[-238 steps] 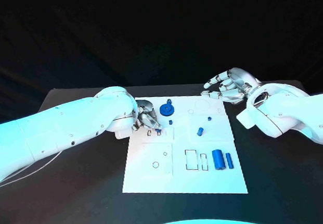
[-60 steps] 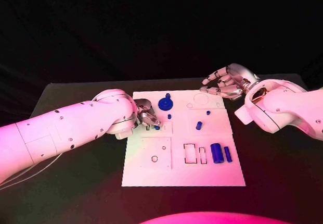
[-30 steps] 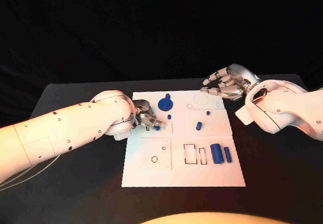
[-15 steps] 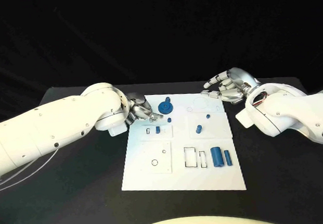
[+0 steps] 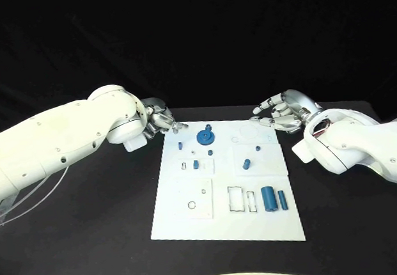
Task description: Assemble the parts on the task board
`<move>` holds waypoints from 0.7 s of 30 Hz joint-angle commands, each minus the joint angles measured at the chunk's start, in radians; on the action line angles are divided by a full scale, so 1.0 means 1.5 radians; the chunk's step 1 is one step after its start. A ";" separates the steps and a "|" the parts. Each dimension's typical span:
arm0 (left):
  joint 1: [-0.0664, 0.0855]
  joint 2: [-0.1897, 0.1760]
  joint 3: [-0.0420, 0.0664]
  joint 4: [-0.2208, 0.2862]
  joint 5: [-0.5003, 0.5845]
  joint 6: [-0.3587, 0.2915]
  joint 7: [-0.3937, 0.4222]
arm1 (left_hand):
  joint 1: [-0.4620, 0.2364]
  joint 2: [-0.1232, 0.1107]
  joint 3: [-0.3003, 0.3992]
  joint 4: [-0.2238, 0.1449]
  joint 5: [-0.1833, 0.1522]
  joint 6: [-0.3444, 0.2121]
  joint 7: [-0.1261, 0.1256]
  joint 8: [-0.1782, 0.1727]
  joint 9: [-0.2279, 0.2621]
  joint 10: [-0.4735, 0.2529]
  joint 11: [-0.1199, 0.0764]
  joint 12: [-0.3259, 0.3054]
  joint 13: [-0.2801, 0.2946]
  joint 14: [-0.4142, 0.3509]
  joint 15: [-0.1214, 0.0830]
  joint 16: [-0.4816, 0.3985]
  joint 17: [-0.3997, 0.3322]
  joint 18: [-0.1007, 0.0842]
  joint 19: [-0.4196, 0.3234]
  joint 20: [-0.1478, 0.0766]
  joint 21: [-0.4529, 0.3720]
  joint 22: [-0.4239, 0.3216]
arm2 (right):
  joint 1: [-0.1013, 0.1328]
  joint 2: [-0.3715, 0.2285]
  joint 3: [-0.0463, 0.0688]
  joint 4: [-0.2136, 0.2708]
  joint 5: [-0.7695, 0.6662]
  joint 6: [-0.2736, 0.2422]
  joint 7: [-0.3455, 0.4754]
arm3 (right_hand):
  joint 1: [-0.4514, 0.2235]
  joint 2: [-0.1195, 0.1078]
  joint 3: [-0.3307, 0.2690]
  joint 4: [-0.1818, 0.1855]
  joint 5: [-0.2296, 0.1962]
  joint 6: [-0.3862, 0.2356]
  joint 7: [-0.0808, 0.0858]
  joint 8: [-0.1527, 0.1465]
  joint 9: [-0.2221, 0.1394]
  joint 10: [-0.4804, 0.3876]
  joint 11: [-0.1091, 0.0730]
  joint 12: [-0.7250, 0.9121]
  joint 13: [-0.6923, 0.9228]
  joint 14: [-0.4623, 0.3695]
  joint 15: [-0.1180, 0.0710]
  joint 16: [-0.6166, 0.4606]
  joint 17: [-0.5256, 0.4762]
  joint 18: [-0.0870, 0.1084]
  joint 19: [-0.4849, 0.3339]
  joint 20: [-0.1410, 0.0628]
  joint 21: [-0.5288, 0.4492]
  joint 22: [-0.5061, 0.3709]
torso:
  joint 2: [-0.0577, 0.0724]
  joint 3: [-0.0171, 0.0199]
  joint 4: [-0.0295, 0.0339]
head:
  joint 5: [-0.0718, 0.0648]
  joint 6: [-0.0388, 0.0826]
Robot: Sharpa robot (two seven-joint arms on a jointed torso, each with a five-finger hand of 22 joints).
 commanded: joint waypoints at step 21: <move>0.001 0.083 -0.032 -0.148 -0.048 0.089 0.010 | -0.010 0.000 -0.021 0.003 -0.001 0.011 0.003 -0.009 -0.014 -0.008 0.006 0.002 -0.007 0.056 0.006 -0.002 0.149 0.004 -0.005 0.009 -0.003 -0.005 | 0.000 0.002 0.000 0.001 -0.004 0.004 0.008 | -0.003 -0.001 0.005 0.000 0.004 0.001 -0.002 0.002 0.001 0.000 -0.002 0.001 0.052 0.064 -0.005 -0.004 0.158 0.005 0.054 -0.005 -0.004 0.148 | 0.001 -0.0020 -0.0012 | 0.009 0.001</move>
